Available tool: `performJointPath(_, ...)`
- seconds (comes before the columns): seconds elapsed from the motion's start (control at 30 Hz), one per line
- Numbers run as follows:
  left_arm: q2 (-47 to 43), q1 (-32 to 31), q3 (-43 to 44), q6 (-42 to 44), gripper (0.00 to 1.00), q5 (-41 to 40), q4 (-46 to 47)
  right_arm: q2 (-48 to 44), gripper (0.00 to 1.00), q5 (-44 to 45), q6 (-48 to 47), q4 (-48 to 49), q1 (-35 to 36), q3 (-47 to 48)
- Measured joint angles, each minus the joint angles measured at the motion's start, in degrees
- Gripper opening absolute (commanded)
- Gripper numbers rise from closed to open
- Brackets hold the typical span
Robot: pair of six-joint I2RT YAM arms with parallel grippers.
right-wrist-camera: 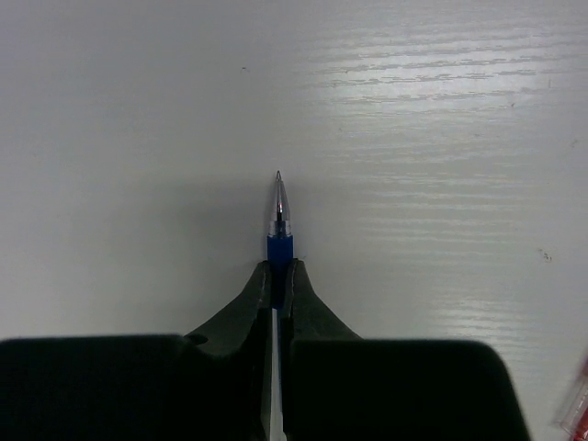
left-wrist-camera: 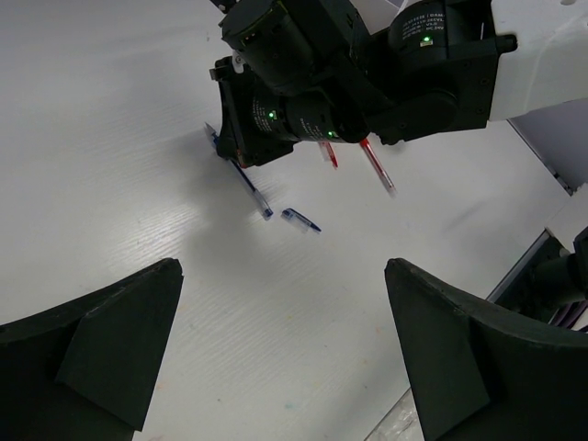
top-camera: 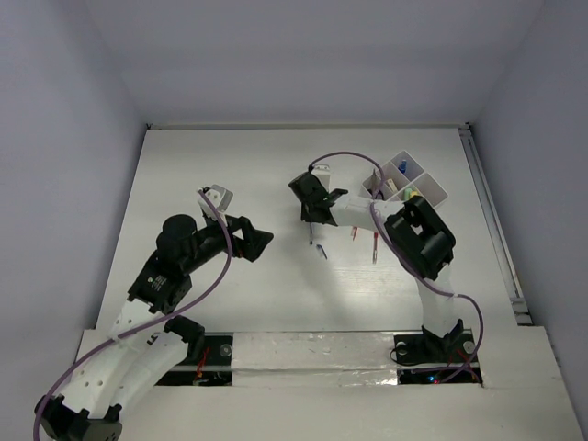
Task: Sort the stationery into containers
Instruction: Pick up the pen from the center of the board, then pick up the pen cap from the center of the board.
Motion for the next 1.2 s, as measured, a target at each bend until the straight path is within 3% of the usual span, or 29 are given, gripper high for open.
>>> performJointPath(0.2,1.29,0.00,0.00,-0.04,0.77,0.74,0.02,-2.45,0.00,-3.67,0.61,6.60,-0.28,-4.57)
performJointPath(0.23,1.60,0.00,0.00,-0.07,0.64,0.94,0.02,-3.52,0.00,-5.14,0.83,8.70,-0.39,-6.34)
performJointPath(0.27,1.88,0.00,0.00,-0.28,0.61,1.22,0.00,-4.85,0.00,-5.97,1.11,10.32,-0.02,-7.80)
performJointPath(0.6,4.87,0.00,0.00,-0.70,0.65,3.85,0.26,-30.47,0.00,-7.21,1.25,30.45,13.49,-18.69)
performJointPath(0.7,5.46,0.00,0.00,-0.76,0.63,4.04,0.57,-32.85,0.00,-6.91,0.74,34.88,16.31,-18.71)
performJointPath(0.8,5.73,0.00,0.00,-0.79,0.58,4.02,0.68,-33.05,0.00,-5.84,-0.17,36.98,18.62,-18.78)
performJointPath(0.9,5.77,0.00,0.00,-0.85,0.45,4.02,0.94,-33.00,0.00,-4.98,-1.07,37.81,20.26,-19.12)
performJointPath(0.93,5.75,0.00,0.00,-0.90,0.35,4.02,1.01,-33.00,0.00,-4.74,-1.31,37.86,20.72,-19.15)
performJointPath(1.0,5.68,-0.02,0.00,-1.22,0.29,4.02,1.14,-32.98,0.00,-3.96,-1.97,38.27,21.14,-19.23)
performJointPath(1.07,5.40,-0.07,0.00,-1.36,0.25,4.28,1.38,-32.98,0.00,-3.19,-2.23,39.01,21.33,-19.52)
performJointPath(1.2,5.11,-0.20,0.00,-1.38,0.28,4.37,1.81,-33.22,0.00,-1.68,-2.58,41.22,21.33,-21.38)
